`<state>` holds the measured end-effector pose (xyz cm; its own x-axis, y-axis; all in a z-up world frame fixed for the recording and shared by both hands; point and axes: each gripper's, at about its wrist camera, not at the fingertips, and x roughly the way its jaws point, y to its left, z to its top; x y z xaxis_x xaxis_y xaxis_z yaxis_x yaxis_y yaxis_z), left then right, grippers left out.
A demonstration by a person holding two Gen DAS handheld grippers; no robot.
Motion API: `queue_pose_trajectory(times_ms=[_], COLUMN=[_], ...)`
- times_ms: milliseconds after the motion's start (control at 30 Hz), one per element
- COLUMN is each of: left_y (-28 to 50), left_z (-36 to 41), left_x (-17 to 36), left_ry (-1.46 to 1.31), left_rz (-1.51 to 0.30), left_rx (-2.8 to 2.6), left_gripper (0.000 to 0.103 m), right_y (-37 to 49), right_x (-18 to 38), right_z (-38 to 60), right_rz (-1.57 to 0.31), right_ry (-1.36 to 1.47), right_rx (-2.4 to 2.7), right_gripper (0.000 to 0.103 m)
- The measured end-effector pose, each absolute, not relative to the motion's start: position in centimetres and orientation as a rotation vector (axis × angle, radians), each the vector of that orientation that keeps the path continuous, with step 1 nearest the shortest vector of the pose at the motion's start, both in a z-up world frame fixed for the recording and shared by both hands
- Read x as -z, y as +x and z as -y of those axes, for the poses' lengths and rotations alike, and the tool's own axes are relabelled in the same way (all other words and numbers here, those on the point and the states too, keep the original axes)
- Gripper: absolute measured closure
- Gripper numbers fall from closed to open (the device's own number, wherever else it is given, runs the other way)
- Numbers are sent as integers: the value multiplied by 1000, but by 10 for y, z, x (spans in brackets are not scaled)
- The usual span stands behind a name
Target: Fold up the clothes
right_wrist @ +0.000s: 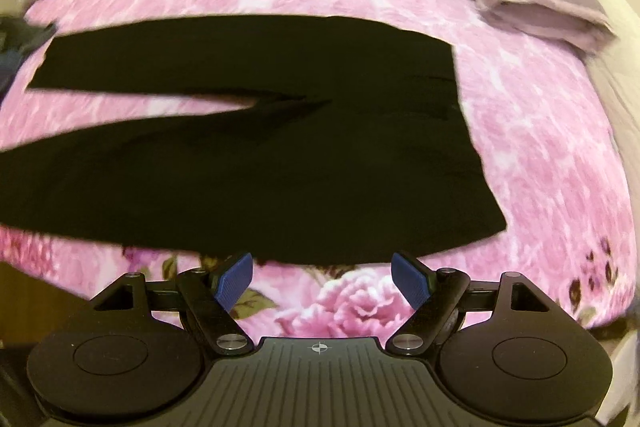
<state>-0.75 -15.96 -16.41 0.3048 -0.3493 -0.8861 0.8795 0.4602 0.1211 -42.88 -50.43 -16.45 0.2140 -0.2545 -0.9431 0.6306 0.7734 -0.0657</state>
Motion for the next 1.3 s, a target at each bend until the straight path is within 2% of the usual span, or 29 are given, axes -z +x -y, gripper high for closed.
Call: queue_pose_trajectory(times_ms=[167,500,633,833,1100,1300], left_y=[-1,2,-6,-28,-25,-16], left_z=[138,116,113,100,93,88], left_x=[169,185,208,282,373,402], left_ry=[696,724,876,1282,1488,1571], left_rz=[-955,-966,-798,-490,-330,-197], left_rx=[855,832,939,1115,1142,1227], left_gripper=[26,25,22,23,30,34], right_y=[-408,-392,-396,-407,-406,-389], right_x=[179,200,205,229,256,274], right_z=[475,470,472,456,447,443], right_rz=[-1273,-1294,-1245,-1248,-1279,-1288], right_ry=[274,282,227,-8,-46,-39], right_rx=[497,451,448,423,447,457], right_gripper=[23,23,23,23,23,23])
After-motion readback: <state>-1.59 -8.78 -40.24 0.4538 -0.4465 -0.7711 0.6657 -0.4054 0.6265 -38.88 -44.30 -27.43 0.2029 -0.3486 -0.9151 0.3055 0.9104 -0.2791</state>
